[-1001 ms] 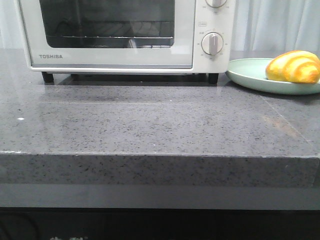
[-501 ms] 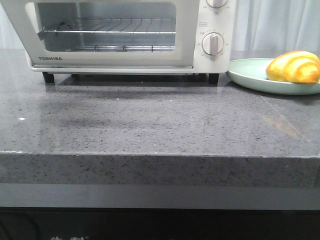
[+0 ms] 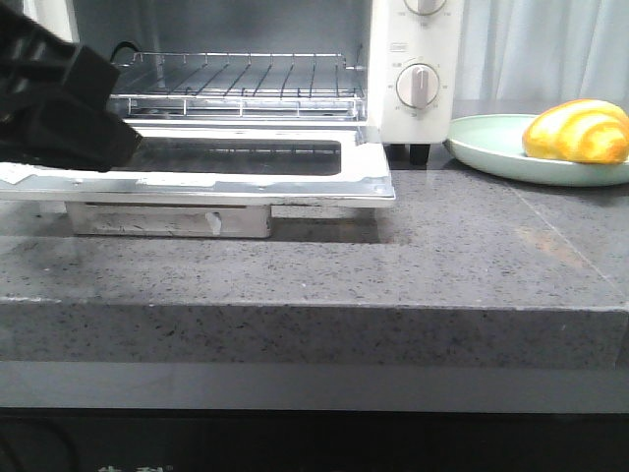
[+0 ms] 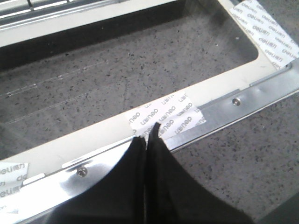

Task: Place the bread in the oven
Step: 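Pull the oven door down open with the left gripper, then grasp the striped croissant on the green plate with the right gripper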

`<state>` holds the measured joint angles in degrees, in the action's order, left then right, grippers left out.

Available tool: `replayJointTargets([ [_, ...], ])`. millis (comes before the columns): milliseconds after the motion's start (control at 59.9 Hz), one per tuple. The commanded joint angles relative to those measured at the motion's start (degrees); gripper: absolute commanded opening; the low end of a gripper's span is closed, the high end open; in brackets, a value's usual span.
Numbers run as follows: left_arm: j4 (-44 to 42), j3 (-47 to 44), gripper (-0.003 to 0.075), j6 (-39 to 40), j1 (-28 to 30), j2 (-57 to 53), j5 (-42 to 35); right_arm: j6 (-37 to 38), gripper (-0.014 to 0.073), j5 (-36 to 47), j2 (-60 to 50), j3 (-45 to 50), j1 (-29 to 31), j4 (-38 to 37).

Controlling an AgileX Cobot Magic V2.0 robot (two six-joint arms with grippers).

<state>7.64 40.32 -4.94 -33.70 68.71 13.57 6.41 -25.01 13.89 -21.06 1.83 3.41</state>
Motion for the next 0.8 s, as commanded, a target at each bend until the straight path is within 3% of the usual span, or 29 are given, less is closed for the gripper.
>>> replayJointTargets([
  [0, 1.2, 1.4, -0.0021, 0.1, -0.1, -2.8, -4.7, -0.4, -0.0066, 4.5, 1.0, -2.1, -0.1, 0.3],
  [167, 0.6, 1.4, -0.0021, 0.1, 3.2, -6.3, -5.4, -0.4, -0.0066, 3.8, 1.0, -2.1, -0.1, 0.3],
  [367, 0.0, 0.7, -0.0020, 0.1, 13.9, -10.7, -7.5, -0.4, -0.0066, -0.2, 1.7, -2.1, -0.1, 0.3],
  [584, -1.5, -6.5, -0.0021, 0.1, 22.3, -19.1, -12.8, -0.4, -0.0066, -2.1, 4.2, -2.3, -0.1, 1.7],
  [784, -1.5, -14.9, -0.0021, 0.1, 24.6, -31.0, -13.6, 3.9, -0.0055, -3.2, 12.4, -5.8, -0.1, 4.4],
])
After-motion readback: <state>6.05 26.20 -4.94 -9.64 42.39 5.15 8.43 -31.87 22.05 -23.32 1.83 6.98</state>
